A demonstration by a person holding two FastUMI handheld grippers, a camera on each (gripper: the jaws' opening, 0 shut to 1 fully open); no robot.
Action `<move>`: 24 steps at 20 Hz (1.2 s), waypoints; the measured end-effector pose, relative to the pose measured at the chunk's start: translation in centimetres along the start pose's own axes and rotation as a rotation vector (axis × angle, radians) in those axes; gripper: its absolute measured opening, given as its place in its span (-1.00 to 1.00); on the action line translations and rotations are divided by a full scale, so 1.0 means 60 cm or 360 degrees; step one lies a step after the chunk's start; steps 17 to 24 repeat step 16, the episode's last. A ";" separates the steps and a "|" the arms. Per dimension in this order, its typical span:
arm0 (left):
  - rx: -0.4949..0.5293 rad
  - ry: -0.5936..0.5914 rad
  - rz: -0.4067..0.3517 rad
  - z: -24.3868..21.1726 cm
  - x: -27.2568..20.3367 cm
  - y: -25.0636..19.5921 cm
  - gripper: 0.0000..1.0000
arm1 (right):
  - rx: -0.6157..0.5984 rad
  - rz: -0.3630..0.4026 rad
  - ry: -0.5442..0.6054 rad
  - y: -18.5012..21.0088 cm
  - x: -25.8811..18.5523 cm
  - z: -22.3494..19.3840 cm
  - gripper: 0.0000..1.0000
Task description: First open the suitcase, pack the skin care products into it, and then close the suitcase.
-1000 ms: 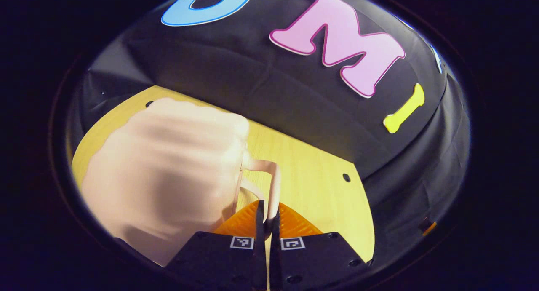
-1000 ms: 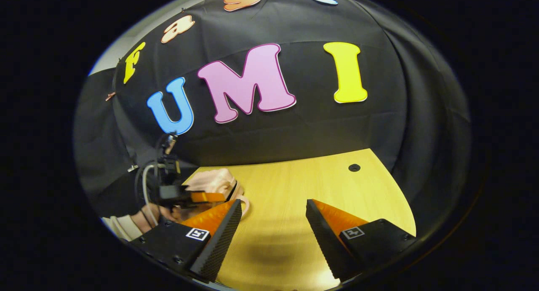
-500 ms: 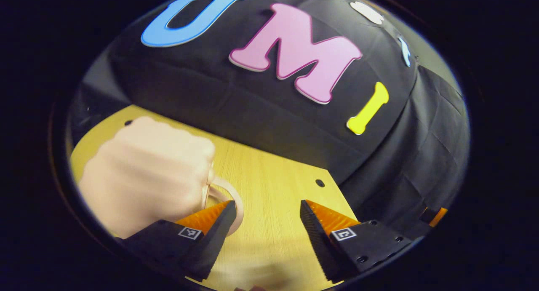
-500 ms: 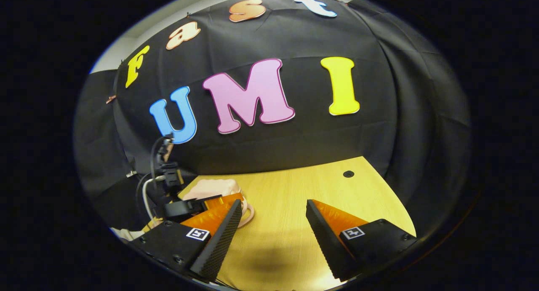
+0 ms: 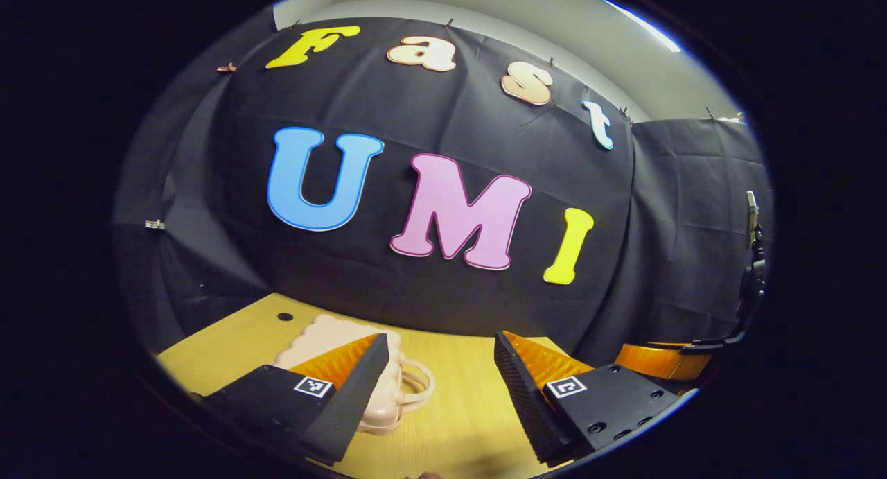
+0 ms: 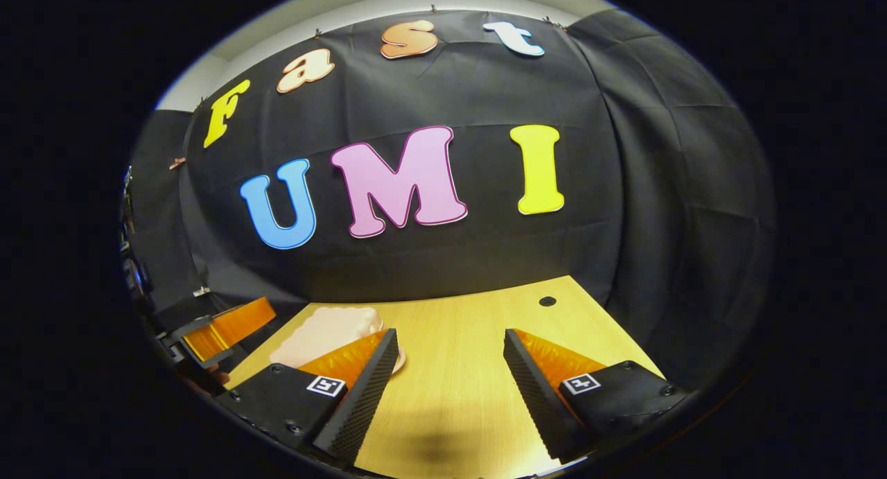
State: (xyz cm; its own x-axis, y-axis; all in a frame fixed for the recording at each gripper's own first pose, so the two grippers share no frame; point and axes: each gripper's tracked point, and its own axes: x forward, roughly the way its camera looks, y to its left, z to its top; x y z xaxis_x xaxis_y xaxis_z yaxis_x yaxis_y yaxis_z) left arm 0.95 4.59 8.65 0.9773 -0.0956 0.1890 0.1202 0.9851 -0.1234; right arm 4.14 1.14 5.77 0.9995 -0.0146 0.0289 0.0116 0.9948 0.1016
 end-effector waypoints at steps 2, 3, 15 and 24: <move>0.0003 0.0005 0.0072 -0.003 -0.043 0.019 0.93 | -0.0024 0.0009 -0.0001 0.015 -0.020 -0.013 0.94; 0.0031 -0.0011 0.0108 0.002 -0.057 0.029 0.93 | -0.0042 0.0019 -0.0003 0.024 -0.027 -0.021 0.94; 0.0217 -0.0016 0.0209 -0.002 -0.086 0.086 0.93 | -0.0154 0.0089 0.0007 0.090 -0.053 -0.052 0.94; 0.0227 -0.0018 0.0207 0.000 -0.083 0.089 0.93 | -0.0157 0.0092 0.0017 0.093 -0.052 -0.055 0.94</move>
